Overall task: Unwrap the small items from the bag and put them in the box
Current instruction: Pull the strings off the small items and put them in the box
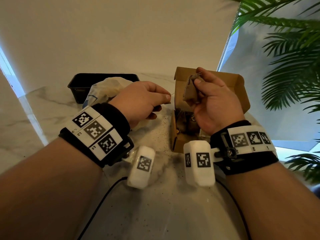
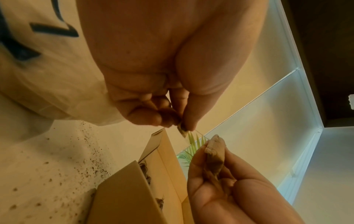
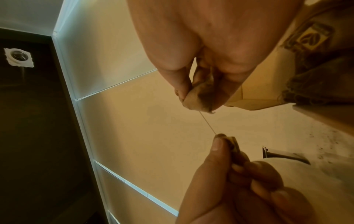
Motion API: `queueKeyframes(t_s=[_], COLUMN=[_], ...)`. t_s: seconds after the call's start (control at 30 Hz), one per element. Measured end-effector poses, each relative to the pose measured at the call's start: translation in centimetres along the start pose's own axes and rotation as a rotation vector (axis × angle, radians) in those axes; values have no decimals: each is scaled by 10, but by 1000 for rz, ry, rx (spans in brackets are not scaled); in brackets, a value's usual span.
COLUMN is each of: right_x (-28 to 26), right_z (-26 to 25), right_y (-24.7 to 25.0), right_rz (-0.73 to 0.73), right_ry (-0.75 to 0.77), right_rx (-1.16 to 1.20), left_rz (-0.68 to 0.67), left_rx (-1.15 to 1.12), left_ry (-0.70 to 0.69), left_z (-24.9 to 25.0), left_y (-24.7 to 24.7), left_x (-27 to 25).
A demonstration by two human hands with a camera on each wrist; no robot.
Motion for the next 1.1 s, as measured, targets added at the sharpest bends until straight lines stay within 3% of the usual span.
queueKeyframes(t_s=[0.17,0.27,0.4,0.67,0.87,0.97,1.1], right_x=[1,1,-1,-5,-5,-3,7], right_z=[1,1,4,5,1,-3,-3], right_y=[5,6,1,-8,-6,2,21], right_rz=[67,57,-23,-173,-227,-182,-1], right_ry=[1,8,27,33,86,114,35], right_rx=[-61,-165,-275,-258,-360,-482,-541], left_rz=[-201,-235,-187,-10,6,5,6], left_rx=[53,24,-101,-218,-242,-214,-160], left_ry=[9,-27,-68,-86,-86,-70,17], left_z=[3,4,5,3,4,3,-3], left_y=[-11,-14,-14,-10,-10,-11,-13], left_x=[-6,-7,-6,-1,-3,-3,-2])
Point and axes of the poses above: each hand's wrist, its own x-axis towards the middle knuckle, its own y-axis out of the back of the hand, z = x × y, the point moved 4 cm from there along x, towards the middle knuckle, and after that the axes turned 14 degrees about -x, right-handed, at the moved point
